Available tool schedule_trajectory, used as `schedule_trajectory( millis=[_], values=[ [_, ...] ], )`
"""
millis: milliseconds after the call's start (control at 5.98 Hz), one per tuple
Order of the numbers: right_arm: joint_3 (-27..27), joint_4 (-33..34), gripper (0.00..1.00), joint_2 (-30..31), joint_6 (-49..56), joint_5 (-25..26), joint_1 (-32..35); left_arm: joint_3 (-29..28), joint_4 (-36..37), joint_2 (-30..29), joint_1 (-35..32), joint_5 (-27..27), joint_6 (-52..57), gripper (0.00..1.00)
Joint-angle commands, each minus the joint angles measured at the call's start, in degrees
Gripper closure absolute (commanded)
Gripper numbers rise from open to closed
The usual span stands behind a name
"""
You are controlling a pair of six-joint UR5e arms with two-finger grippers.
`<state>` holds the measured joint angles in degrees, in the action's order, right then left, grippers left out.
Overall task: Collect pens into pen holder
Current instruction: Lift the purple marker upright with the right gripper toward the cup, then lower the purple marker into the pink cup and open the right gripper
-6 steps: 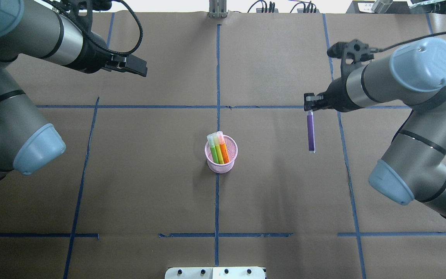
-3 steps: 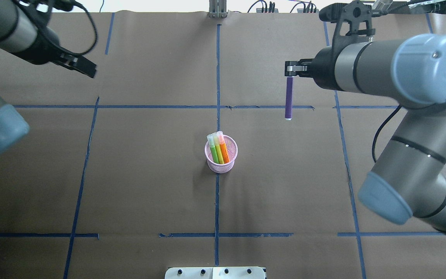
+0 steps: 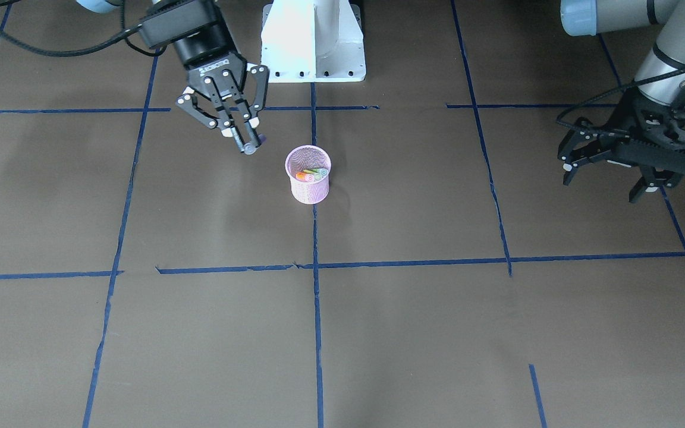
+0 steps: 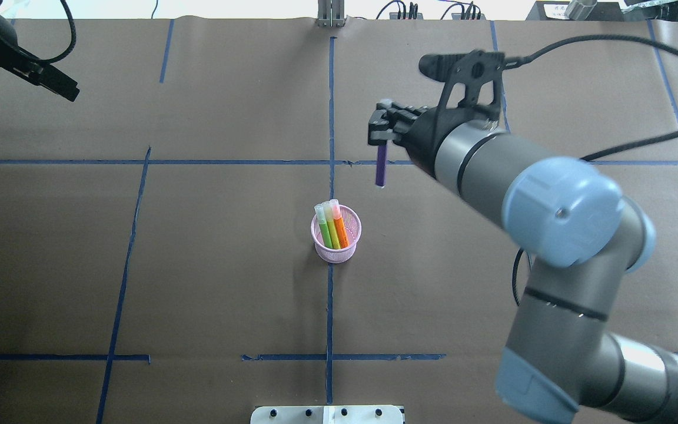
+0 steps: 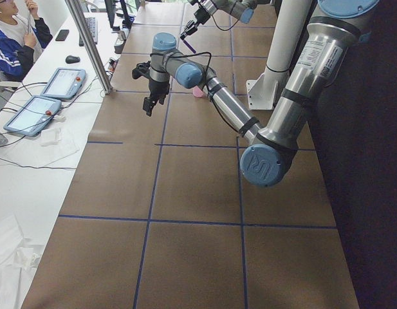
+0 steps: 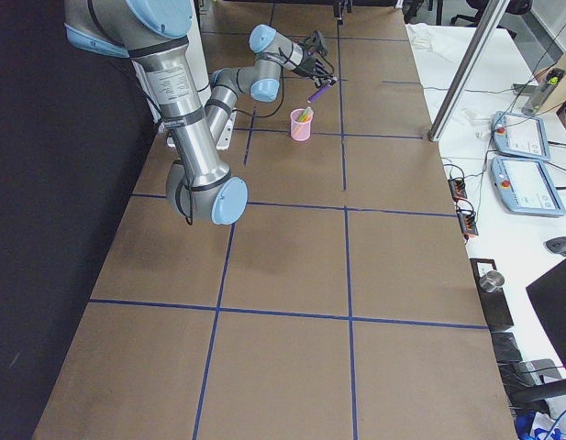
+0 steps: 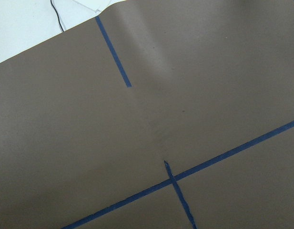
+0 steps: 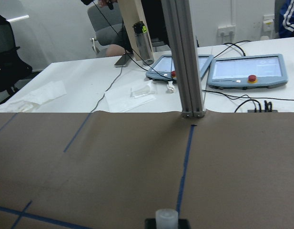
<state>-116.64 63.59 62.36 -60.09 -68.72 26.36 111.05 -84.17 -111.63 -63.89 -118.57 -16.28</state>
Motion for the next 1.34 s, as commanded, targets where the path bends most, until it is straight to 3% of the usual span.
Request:
schedule_trajectory(
  millis=[0, 335, 836, 1171],
  values=[
    [5.0, -11.6, 1.0, 0.3, 5.8, 4.2, -4.9, -2.2, 0.1, 1.1, -1.2, -0.2, 3.4, 0.0],
    [6.1, -11.7, 1.0, 2.3, 7.6, 8.3, -8.0, -2.8, -0.1, 2.0, -1.1, -0.2, 3.5, 0.0],
    [10.5, -11.9, 1.0, 0.1, 7.5, 11.0, -8.6, -2.8, -0.6, 3.5, -1.2, -0.3, 3.7, 0.0],
    [15.4, -17.0, 1.0, -1.1, 7.4, 11.2, -9.1, -2.7, -0.6, 3.7, -1.1, -0.3, 3.7, 0.0]
  ],
)
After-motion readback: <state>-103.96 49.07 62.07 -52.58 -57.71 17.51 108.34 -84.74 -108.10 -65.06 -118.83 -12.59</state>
